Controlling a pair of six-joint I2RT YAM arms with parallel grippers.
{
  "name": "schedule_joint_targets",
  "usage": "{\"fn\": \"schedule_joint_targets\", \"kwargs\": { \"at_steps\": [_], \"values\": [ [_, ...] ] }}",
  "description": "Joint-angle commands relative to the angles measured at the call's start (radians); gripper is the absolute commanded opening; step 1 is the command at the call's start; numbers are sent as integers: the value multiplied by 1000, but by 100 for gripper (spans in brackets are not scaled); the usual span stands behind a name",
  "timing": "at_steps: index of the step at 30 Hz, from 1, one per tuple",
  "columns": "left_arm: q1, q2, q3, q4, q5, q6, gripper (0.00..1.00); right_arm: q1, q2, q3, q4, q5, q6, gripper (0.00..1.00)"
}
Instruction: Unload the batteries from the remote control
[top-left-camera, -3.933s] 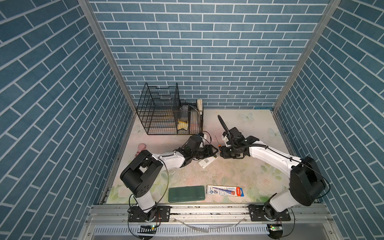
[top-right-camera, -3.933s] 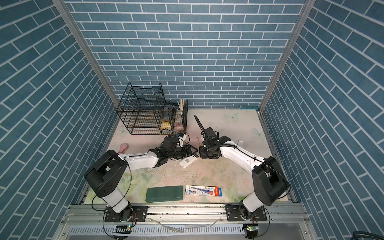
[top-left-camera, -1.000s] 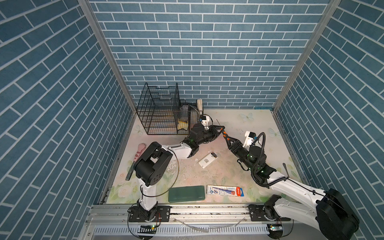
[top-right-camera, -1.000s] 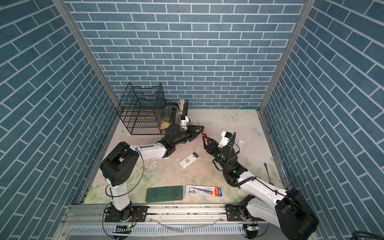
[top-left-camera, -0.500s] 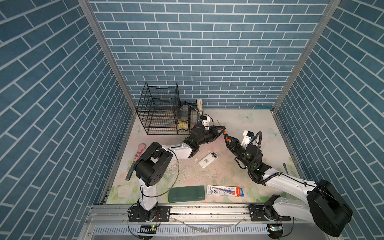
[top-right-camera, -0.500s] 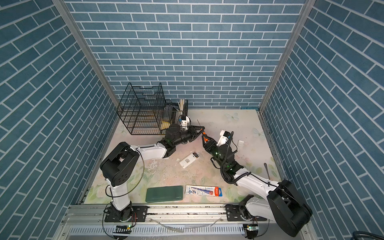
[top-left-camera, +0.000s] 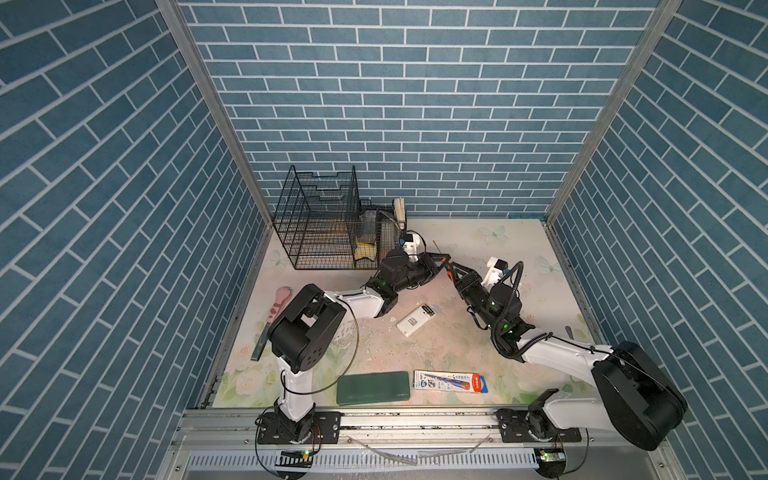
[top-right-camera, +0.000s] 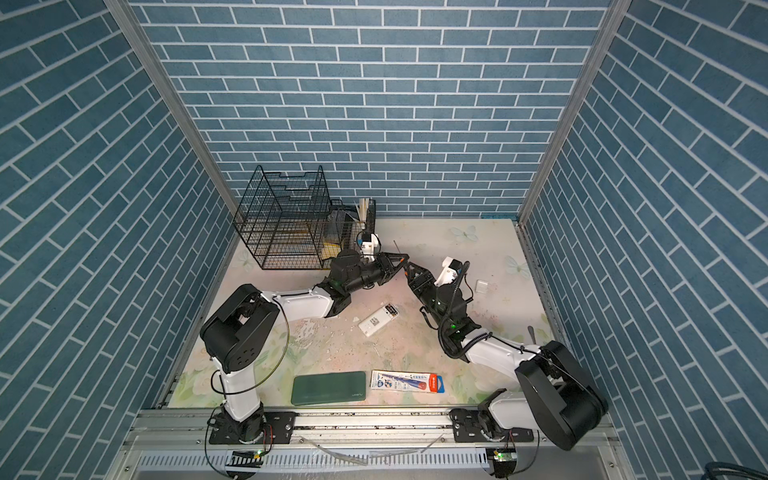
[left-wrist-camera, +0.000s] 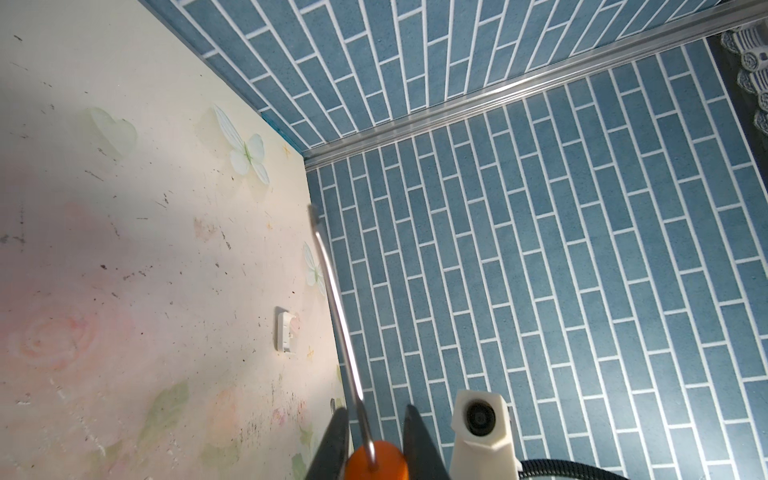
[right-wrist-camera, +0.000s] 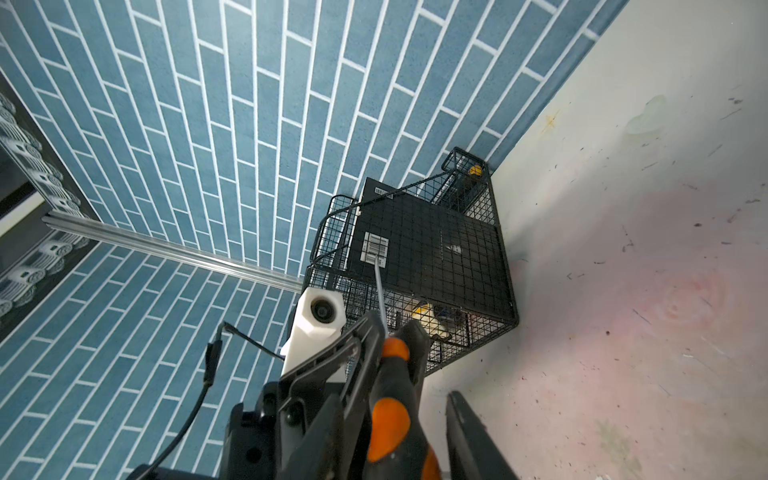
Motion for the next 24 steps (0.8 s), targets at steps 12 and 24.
{"fn": "schedule_joint_targets", "kwargs": {
  "at_steps": [12,24],
  "values": [
    [-5,-17,-2,27,19,13,0,-5,14,45,30,-36,76,39],
    [-7,-26,-6,3,24,33,0,-6,31,67,-2,-46,78,34]
  ]
}}
